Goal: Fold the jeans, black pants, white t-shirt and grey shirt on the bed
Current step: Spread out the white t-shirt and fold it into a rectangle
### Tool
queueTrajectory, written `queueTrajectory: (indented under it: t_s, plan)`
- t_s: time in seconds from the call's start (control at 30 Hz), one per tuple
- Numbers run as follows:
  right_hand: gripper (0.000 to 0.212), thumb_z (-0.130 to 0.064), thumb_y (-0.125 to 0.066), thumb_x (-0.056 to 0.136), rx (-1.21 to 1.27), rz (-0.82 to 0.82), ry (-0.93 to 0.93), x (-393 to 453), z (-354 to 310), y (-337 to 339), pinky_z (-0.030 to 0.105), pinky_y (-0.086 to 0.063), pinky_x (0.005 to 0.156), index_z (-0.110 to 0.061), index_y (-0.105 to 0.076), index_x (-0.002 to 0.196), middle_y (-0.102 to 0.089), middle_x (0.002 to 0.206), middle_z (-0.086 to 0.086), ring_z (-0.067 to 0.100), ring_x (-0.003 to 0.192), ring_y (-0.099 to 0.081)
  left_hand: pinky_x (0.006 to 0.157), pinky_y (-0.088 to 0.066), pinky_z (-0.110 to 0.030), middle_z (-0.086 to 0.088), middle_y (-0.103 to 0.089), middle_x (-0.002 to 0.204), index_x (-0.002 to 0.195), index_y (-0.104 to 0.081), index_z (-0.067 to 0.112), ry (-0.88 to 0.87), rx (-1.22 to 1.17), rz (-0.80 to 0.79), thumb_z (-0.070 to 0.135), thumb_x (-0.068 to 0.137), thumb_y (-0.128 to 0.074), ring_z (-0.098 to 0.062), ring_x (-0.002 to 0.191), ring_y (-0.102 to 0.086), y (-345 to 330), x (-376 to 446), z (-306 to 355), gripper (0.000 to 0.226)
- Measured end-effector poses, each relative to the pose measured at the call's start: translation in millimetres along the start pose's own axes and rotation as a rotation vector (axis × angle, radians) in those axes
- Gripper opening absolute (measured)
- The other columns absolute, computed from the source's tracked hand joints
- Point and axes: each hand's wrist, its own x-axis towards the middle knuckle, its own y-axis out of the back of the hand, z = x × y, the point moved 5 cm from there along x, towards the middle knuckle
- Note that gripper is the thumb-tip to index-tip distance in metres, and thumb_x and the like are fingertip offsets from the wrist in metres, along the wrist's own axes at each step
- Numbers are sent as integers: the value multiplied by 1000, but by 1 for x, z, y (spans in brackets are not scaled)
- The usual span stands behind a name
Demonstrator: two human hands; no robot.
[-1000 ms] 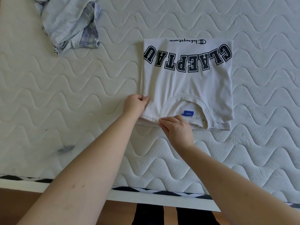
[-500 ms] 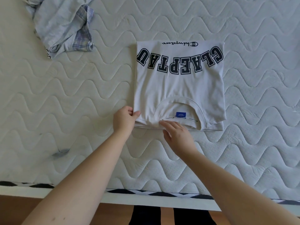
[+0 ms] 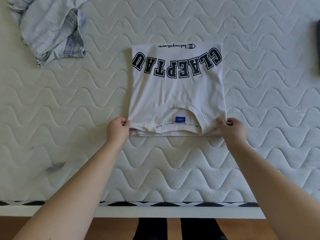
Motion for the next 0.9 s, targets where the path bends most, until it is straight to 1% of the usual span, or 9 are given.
queueTrajectory:
  t_s: [0.13, 0.27, 0.37, 0.43, 0.57, 0.63, 0.73, 0.83, 0.9]
  plan:
    - [47, -47, -49, 95, 39, -13, 63, 1, 5, 7, 30, -31, 54, -7, -60, 73, -51, 59, 0, 17, 58, -45, 64, -51, -23, -2, -68, 77, 91, -65, 9, -86, 191, 32, 16, 93, -61, -15, 67, -67, 4, 2, 4, 8]
    - [16, -43, -62, 90, 146, 64, 47, 0, 6, 14, 19, -41, 65, -29, -70, 87, -65, 75, -20, 4, 76, -60, 67, -43, -29, -2, -66, 76, 84, -66, 15, -110, 315, 41, 27, 85, -70, -22, 72, -59, 3, -2, 5, 13]
    - [27, -39, -66, 86, 213, -19, -24, 11, 6, 12, 26, -44, 63, -14, -73, 82, -63, 63, -7, 14, 62, -57, 68, -41, -29, -2, -65, 75, 82, -65, 15, -85, 306, 43, 29, 85, -70, -22, 73, -58, 4, -4, 6, 16]
    - [30, -34, -68, 85, 303, -102, -77, 17, 6, 14, 36, -46, 67, -4, -72, 80, -59, 62, 3, 21, 64, -54, 68, -41, -30, -2, -63, 72, 83, -66, 13, -73, 261, -22, 28, 87, -69, -20, 70, -55, 3, -4, 5, 17]
    - [24, -39, -68, 86, 101, -133, 18, 21, 5, 17, 31, -49, 65, -17, -73, 78, -68, 68, -1, 19, 66, -61, 62, -36, -29, -2, -59, 67, 77, -67, 13, -88, 300, -134, 27, 90, -67, -18, 65, -50, 1, -2, 6, 19]
    - [22, -39, -66, 88, -24, -106, 80, 18, 2, 14, 28, -43, 62, -18, -70, 84, -68, 75, -3, 16, 68, -60, 62, -37, -29, -4, -62, 71, 81, -67, 13, -108, 342, -88, 25, 90, -66, -20, 68, -53, 2, 0, 8, 16]
    - [23, -38, -68, 87, -47, -128, 53, 19, 1, 8, 35, -52, 71, -15, -66, 89, -68, 82, 3, 23, 78, -63, 69, -41, -29, -5, -64, 75, 85, -65, 13, -79, 304, -54, 23, 86, -71, -22, 73, -56, 3, 4, 5, 12]
    - [24, -39, -69, 86, -68, -161, 11, 23, 0, 5, 43, -56, 79, -16, -63, 87, -69, 82, 7, 28, 79, -66, 79, -47, -34, -5, -64, 88, 101, -58, 11, -28, 179, -34, 18, 81, -77, -22, 81, -59, 0, 4, 3, 28]
    - [25, -39, -72, 84, -29, -196, -54, 26, 3, 2, 42, -58, 77, -18, -60, 84, -68, 81, 6, 26, 74, -67, 83, -48, -34, -6, -65, 95, 112, -59, 8, -3, 135, -56, 15, 84, -73, -23, 87, -62, -3, 5, 5, 32]
